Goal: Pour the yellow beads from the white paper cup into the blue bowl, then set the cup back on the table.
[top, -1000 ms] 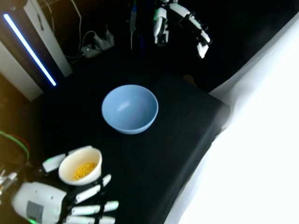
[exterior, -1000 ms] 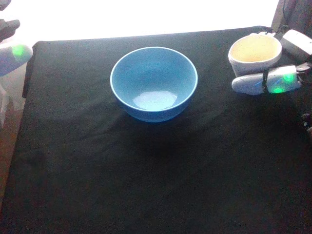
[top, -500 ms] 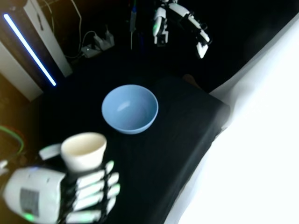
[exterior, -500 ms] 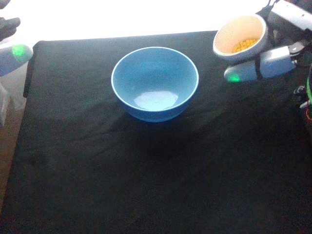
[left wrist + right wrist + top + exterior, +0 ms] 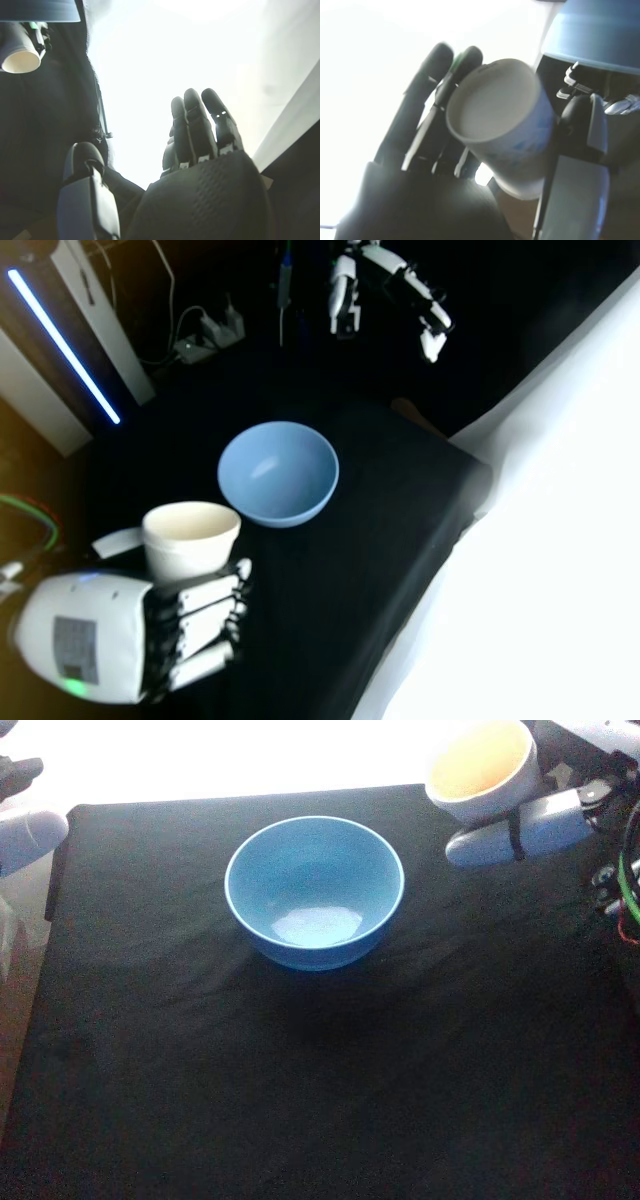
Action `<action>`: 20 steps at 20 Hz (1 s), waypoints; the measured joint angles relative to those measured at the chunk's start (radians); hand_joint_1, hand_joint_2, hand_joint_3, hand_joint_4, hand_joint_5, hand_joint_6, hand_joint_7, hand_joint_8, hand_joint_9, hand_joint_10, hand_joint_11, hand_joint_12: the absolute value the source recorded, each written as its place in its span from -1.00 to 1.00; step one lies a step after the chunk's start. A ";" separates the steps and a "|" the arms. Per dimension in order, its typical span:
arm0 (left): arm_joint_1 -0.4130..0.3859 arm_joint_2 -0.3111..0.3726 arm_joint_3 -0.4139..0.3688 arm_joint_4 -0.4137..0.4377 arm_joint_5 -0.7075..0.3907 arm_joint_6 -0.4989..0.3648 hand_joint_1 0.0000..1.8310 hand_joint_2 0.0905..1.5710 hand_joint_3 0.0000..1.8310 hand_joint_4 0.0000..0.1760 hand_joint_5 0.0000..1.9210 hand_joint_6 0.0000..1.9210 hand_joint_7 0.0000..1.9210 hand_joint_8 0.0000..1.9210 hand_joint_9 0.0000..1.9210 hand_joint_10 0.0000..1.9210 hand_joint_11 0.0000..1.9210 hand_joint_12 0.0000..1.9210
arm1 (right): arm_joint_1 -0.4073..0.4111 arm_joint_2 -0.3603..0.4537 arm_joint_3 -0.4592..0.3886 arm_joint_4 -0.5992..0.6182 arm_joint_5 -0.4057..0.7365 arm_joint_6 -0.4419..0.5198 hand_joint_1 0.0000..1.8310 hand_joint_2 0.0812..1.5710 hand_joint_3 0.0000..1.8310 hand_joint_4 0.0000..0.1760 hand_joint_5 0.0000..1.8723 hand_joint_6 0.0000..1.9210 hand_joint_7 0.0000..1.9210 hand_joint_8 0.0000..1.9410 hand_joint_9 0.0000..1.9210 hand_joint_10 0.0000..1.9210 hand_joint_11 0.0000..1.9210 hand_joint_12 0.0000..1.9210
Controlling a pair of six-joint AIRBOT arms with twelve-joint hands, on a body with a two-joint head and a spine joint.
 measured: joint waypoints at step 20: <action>-0.039 0.000 0.014 0.056 0.027 -0.003 -0.52 0.15 -1.00 -0.92 -0.89 -1.00 -0.47 -1.00 -0.47 -1.00 -1.00 0.30 | 0.196 -0.050 0.023 -0.397 -0.212 0.002 0.40 0.30 -1.00 -1.00 0.22 -0.35 0.20 -0.17 0.23 0.10 -0.06 0.87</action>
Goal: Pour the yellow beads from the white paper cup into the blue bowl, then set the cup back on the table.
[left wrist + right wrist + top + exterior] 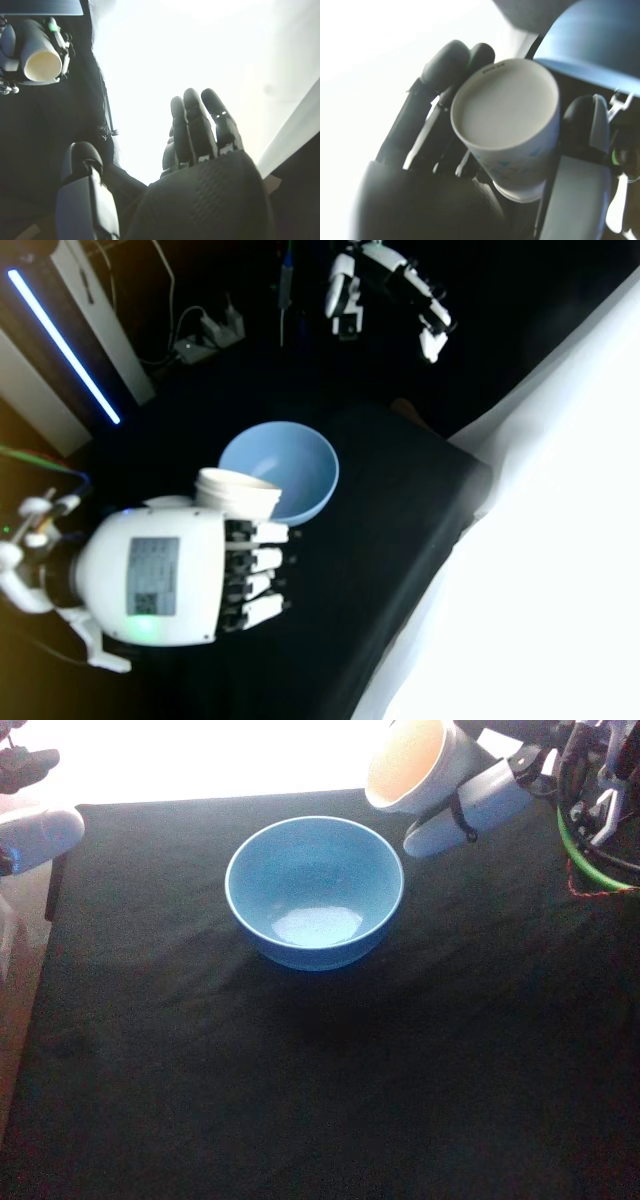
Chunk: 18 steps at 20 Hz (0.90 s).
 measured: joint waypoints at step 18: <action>-0.037 0.000 0.011 0.044 0.041 0.000 -0.51 0.17 -0.99 -0.92 -0.88 -1.00 -0.46 -1.00 -0.44 -0.99 -1.00 0.32 | 0.077 -0.029 -0.001 -0.288 -0.065 0.056 0.36 0.36 -1.00 -1.00 0.08 -0.08 0.05 0.04 0.01 0.32 -0.10 0.73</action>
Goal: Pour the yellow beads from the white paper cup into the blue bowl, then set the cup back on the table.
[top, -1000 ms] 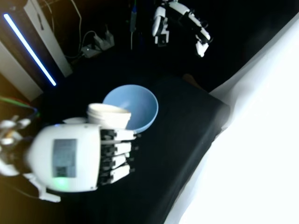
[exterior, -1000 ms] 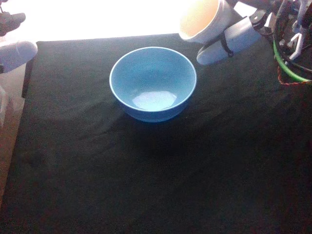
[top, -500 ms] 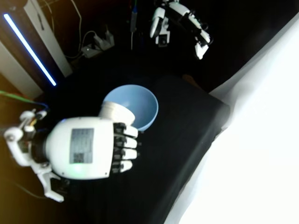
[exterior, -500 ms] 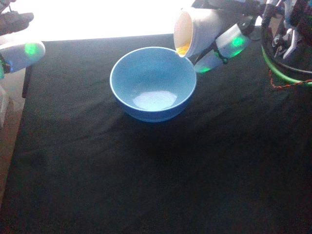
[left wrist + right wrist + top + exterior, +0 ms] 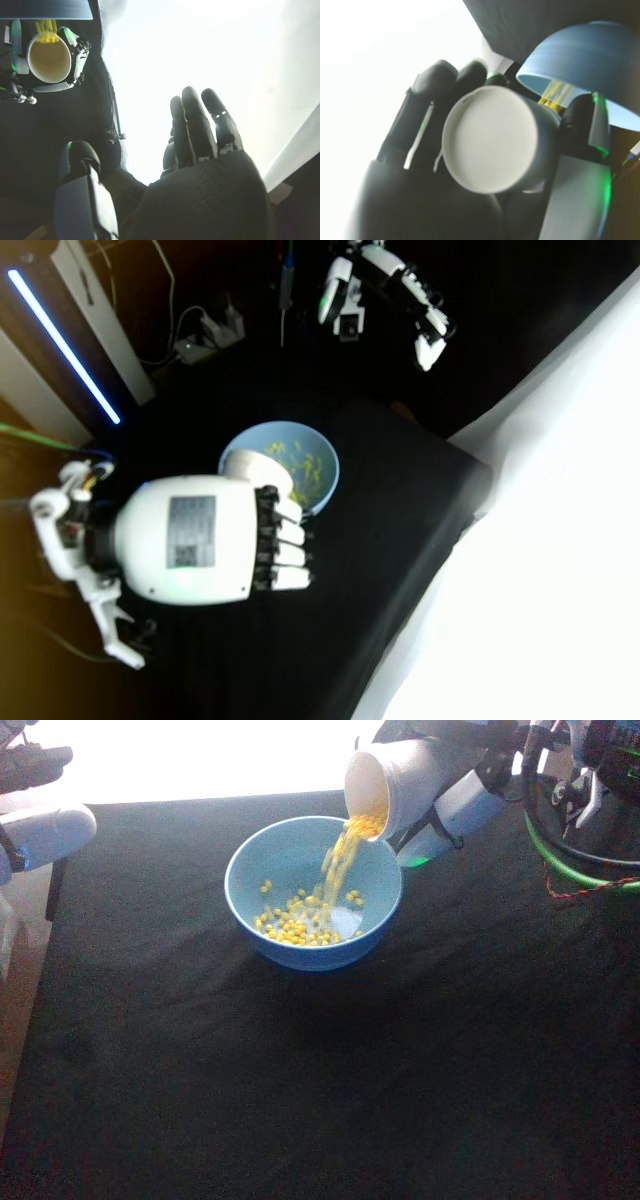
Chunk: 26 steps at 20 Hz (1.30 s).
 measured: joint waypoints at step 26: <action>-0.009 0.000 0.001 -0.007 0.005 0.000 -0.52 0.18 -1.00 -0.77 -0.87 -1.00 -0.45 -1.00 -0.44 -1.00 -1.00 0.31 | -0.029 0.045 -0.003 0.369 0.133 0.000 0.37 0.31 -1.00 -1.00 0.10 -0.15 0.26 -0.29 0.27 -0.55 0.01 0.01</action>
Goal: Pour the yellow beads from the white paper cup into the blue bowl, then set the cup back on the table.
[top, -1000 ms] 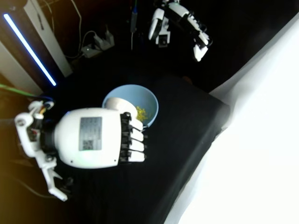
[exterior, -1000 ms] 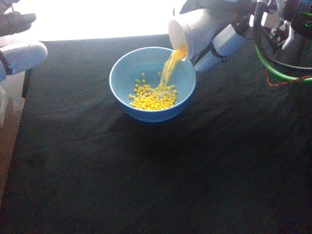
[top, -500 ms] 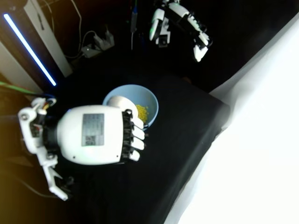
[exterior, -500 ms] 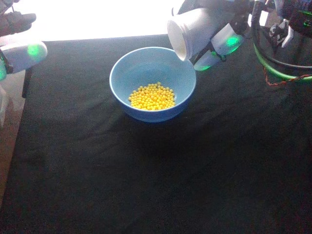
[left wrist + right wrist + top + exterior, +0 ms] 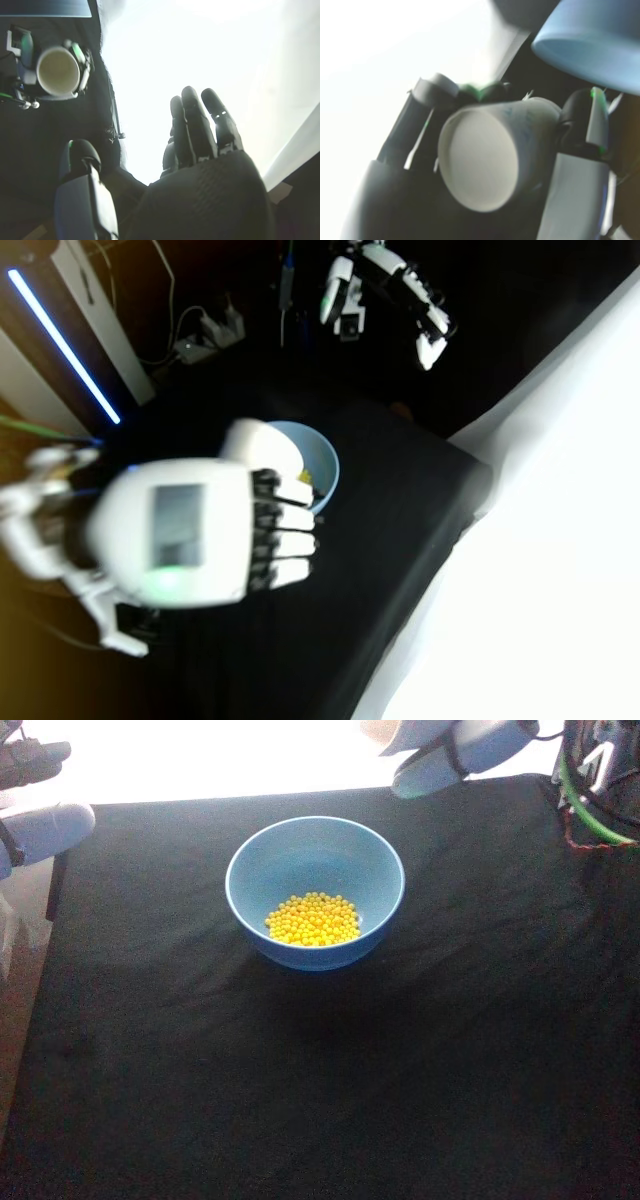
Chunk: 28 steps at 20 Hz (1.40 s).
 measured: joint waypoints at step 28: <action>0.003 0.000 -0.001 0.007 0.002 0.000 -0.55 0.11 -1.00 -0.32 -0.89 -1.00 -0.47 -1.00 -0.47 -0.99 -1.00 0.25 | -0.332 0.002 0.001 0.679 0.334 -0.009 0.11 0.39 -1.00 0.91 0.03 0.04 -0.16 -1.00 -0.24 -1.00 -0.63 0.05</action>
